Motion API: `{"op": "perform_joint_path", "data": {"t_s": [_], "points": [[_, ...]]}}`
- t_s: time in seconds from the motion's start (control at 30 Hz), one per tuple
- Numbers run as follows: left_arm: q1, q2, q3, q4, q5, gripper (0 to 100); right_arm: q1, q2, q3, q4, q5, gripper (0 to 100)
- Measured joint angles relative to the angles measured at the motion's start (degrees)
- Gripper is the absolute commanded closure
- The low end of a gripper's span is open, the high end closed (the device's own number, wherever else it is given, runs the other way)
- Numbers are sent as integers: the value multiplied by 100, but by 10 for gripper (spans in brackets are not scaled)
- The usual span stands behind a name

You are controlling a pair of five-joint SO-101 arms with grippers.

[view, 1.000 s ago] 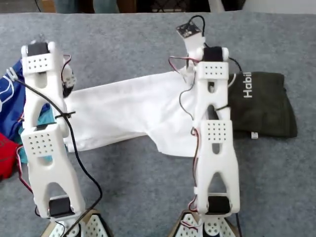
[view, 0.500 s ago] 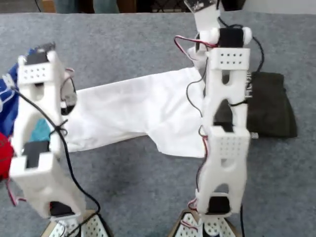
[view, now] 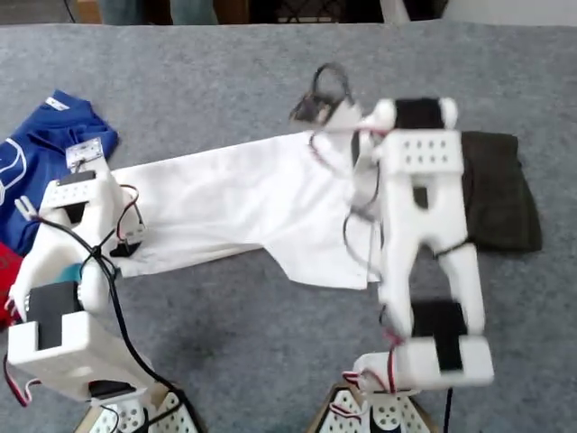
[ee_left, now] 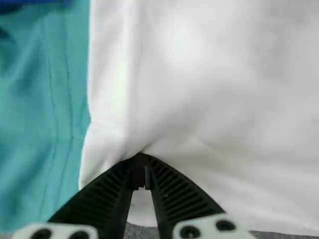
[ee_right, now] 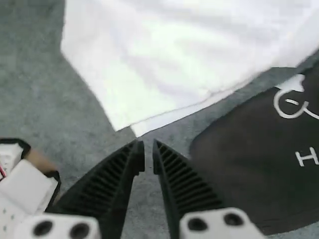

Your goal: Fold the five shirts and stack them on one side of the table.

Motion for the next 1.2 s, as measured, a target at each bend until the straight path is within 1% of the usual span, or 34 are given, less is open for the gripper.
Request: {"op": "perform_joint_path", "data": {"t_s": [0.07, 0.17, 0.33, 0.47, 0.53, 0.73, 0.9, 1.1, 1.13, 1.2], "points": [[-53, 0, -9, -35, 18, 970, -167, -615, 853, -167, 211, 786], [-70, 0, -9, -53, 18, 970, -563, -1521, 2171, -527, 396, 783], [-70, 0, -9, -53, 18, 969, -1046, -2804, 4334, -1495, 457, 778], [-70, 0, -9, -53, 18, 969, -1345, -3297, 5433, -2013, 457, 703], [-70, 0, -9, -53, 26, 969, -1389, -3358, 5653, -2189, 404, 678], [-70, 0, -9, -53, 26, 969, -1424, -3305, 5758, -2593, 299, 676], [-70, 0, -9, -53, 26, 969, -1424, -2444, 5758, -3103, 299, 676], [-70, 0, -9, -53, 26, 969, -1424, -1152, 5741, -4009, 281, 678], [-70, 0, -9, -53, 26, 969, -1407, -958, 5705, -4097, 281, 688], [-70, 0, -18, -9, 26, 968, -1336, -765, 5600, -4158, 281, 738]]}}
